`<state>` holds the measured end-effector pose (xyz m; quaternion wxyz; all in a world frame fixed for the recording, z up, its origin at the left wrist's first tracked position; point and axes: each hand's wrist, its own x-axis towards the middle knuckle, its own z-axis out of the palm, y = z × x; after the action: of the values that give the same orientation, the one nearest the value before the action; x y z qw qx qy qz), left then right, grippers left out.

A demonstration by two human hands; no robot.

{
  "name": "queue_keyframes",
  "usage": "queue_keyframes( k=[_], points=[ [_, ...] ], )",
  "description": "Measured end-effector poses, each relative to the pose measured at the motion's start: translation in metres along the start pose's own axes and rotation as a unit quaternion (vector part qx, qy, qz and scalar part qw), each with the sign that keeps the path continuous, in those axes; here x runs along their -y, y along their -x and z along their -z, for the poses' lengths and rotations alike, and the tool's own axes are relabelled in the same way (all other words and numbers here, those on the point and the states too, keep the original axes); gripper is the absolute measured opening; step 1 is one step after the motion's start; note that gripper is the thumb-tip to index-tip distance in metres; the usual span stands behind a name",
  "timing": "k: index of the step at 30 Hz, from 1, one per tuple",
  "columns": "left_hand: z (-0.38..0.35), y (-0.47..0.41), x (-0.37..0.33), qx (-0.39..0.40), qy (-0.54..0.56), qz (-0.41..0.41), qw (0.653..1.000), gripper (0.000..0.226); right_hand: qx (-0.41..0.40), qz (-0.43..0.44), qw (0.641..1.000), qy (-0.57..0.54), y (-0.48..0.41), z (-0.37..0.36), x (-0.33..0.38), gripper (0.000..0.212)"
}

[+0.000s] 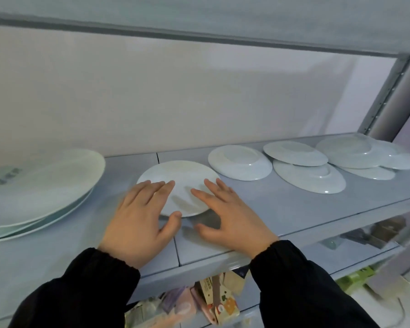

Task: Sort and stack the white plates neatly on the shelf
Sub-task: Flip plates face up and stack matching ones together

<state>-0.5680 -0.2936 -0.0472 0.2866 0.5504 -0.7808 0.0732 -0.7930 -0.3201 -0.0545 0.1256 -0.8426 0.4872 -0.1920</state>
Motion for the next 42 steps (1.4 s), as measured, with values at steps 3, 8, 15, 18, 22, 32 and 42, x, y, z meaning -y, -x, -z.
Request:
queue_keyframes(
  k=[3, 8, 15, 18, 22, 32, 42],
  points=[
    [0.000, 0.000, 0.001, 0.016, -0.015, -0.010, 1.000, 0.065, -0.013, -0.005, 1.000, 0.011, -0.001, -0.001, 0.000, 0.076],
    [0.001, 0.002, -0.003, 0.000, -0.019, -0.023, 1.000, 0.065, -0.039, -0.005, 0.999, -0.002, 0.000, -0.002, 0.001, 0.076],
    [0.007, -0.001, -0.019, -0.048, -0.045, -0.034, 0.997, 0.063, -0.096, 0.042, 0.994, -0.018, 0.006, 0.036, -0.025, 0.074],
    [-0.003, -0.010, -0.059, -0.070, -0.027, -0.066, 0.995, 0.059, -0.119, 0.054, 0.991, 0.017, 0.000, 0.068, -0.068, 0.074],
    [-0.046, -0.041, -0.125, -0.025, -0.015, -0.083, 0.996, 0.060, -0.112, 0.054, 0.990, 0.067, -0.014, 0.092, -0.137, 0.079],
    [-0.130, -0.142, -0.173, 0.114, -0.047, 0.061, 0.990, 0.067, -0.124, 0.075, 0.989, -0.030, -0.019, 0.104, -0.204, 0.073],
    [-0.130, -0.137, -0.187, 0.168, -0.077, 0.099, 0.978, 0.092, -0.097, 0.095, 0.989, -0.052, -0.018, 0.106, -0.200, 0.078]
  ],
)
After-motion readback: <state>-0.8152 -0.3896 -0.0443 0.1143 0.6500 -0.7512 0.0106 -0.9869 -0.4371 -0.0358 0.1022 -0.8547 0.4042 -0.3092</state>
